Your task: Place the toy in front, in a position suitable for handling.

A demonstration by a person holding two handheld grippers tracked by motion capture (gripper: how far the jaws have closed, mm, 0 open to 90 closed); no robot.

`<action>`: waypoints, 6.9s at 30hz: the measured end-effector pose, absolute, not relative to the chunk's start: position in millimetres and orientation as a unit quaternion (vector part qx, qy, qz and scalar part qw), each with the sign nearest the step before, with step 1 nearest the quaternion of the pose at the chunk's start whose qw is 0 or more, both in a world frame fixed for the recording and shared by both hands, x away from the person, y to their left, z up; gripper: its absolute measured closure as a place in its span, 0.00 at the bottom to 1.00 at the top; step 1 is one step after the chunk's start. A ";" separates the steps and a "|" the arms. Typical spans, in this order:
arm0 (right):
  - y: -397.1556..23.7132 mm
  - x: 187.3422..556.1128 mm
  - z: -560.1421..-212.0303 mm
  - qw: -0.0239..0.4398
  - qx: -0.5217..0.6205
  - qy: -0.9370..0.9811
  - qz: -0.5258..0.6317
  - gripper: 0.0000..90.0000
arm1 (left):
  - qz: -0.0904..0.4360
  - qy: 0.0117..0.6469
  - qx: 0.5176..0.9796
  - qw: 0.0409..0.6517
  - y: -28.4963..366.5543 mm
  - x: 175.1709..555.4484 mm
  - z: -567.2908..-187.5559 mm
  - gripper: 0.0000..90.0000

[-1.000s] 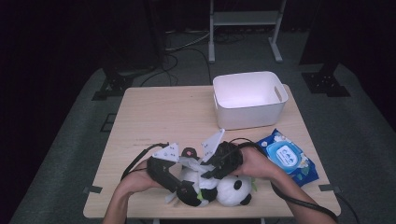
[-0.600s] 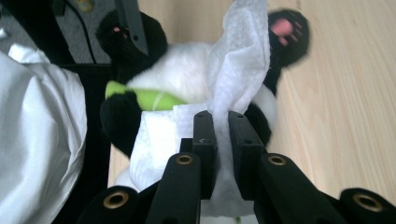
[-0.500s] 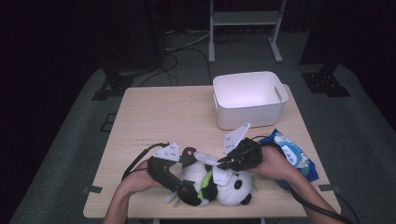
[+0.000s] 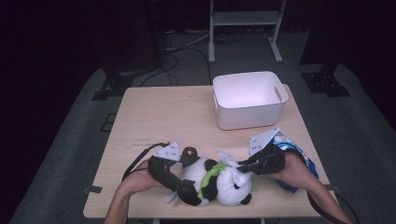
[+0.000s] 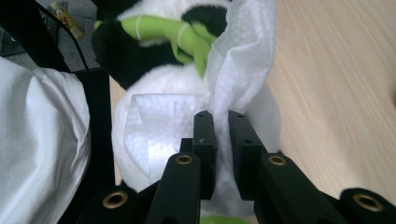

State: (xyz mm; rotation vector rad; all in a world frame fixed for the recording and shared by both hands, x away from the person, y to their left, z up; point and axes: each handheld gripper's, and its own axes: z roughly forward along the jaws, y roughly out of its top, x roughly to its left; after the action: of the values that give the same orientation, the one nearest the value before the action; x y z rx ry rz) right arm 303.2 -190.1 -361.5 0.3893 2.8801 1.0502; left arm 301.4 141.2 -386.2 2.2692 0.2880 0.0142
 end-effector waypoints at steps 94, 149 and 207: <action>-190.7 319.8 -373.7 -0.003 0.171 0.921 0.349 0.91 | 0.001 0.110 0.908 0.403 133.0 300.0 -391.4 0.20; -137.4 304.8 -355.3 -0.008 0.121 0.918 0.377 0.92 | -0.014 0.114 0.917 0.382 130.7 295.8 -393.0 0.21; -92.0 335.2 -358.6 -0.021 0.127 0.925 0.357 0.93 | 0.001 0.145 0.904 0.402 145.8 305.9 -391.1 0.38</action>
State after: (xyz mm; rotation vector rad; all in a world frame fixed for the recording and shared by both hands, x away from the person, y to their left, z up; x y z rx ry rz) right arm 335.2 -92.0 -358.6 0.4034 2.9459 1.1352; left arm 305.9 145.8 -391.1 2.2855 0.3656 0.0030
